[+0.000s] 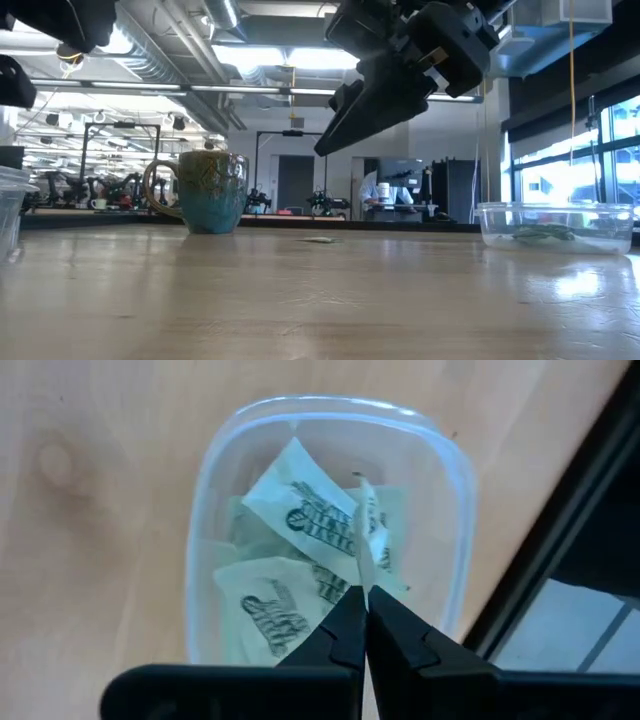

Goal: Pick and place Stevia / Truvia into bins
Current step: Put the stevia packet into the bottom transparent container, then put the truvia packet into the top transparent container

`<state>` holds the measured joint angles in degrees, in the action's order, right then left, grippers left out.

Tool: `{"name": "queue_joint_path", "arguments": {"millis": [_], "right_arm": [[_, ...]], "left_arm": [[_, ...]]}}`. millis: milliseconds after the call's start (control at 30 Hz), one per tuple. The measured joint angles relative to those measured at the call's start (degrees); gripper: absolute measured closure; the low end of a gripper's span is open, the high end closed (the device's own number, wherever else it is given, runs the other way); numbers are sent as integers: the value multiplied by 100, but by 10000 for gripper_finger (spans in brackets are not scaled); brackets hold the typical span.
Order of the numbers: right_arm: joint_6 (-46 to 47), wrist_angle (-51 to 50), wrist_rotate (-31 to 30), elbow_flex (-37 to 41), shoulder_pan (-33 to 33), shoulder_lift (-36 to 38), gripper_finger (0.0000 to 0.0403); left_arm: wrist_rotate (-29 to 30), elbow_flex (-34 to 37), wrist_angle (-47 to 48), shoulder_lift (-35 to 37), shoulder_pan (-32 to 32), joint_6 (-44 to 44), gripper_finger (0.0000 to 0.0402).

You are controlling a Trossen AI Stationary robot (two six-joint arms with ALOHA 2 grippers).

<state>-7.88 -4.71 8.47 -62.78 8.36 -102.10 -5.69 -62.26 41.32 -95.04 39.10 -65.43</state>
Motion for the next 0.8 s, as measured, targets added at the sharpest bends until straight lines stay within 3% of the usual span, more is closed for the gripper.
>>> {"name": "queue_joint_path", "arguments": {"millis": [367,633,733,800], "right_arm": [[-9,-3,2,2,0,0,241],[-32,-2,3,2,0,0,241],[-199,-6,2,5,0,0,241],[-318,24,0,26,-8,0,241]], "left_arm": [[4,18,105,0,-38,-131,351],[-394,18,702,227,-57,-367,309],[-51,18,1197,490,-26,-502,307],[545,18,1488,706,36,-525,307]]}}
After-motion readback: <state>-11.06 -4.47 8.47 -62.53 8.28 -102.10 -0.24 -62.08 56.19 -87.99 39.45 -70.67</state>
